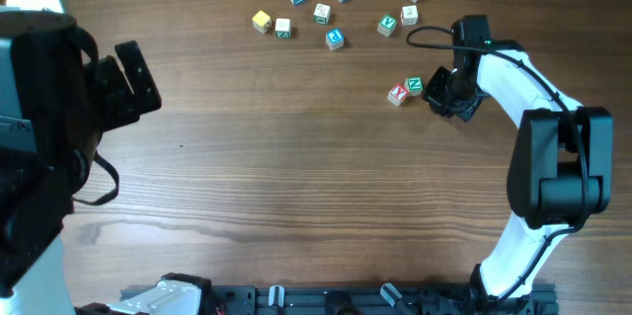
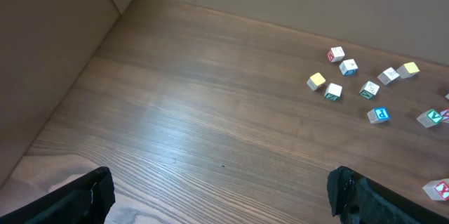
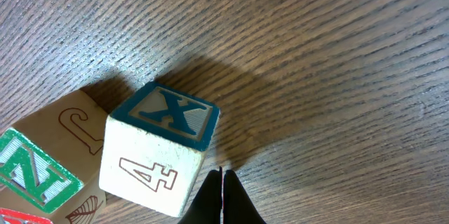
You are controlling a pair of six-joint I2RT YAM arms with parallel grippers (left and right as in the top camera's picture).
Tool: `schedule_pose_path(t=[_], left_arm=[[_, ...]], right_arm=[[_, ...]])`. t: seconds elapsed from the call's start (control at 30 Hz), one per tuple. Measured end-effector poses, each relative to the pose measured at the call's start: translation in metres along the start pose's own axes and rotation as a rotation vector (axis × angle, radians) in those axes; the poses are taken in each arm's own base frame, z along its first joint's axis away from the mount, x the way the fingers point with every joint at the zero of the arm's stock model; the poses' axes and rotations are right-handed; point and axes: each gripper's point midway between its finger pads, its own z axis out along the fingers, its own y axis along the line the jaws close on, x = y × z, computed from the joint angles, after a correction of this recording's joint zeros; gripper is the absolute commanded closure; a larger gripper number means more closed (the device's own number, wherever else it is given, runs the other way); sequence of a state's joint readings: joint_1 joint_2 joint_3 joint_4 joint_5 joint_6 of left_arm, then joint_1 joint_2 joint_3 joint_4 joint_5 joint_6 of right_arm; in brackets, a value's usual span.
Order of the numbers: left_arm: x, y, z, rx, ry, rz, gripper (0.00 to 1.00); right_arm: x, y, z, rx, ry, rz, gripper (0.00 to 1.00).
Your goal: Form a circle
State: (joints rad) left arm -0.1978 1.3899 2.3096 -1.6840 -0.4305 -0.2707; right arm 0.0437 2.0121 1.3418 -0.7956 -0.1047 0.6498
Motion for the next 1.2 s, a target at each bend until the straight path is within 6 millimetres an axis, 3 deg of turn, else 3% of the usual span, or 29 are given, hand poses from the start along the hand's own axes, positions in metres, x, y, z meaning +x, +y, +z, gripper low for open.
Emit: schedule_pose_path(t=[1.2], left_arm=[[0.0000, 0.0000, 0.0000, 0.000, 0.000, 0.000, 0.00]], right_arm=[[0.0077, 0.0020, -0.0002, -0.017, 0.038, -0.004, 0.95]])
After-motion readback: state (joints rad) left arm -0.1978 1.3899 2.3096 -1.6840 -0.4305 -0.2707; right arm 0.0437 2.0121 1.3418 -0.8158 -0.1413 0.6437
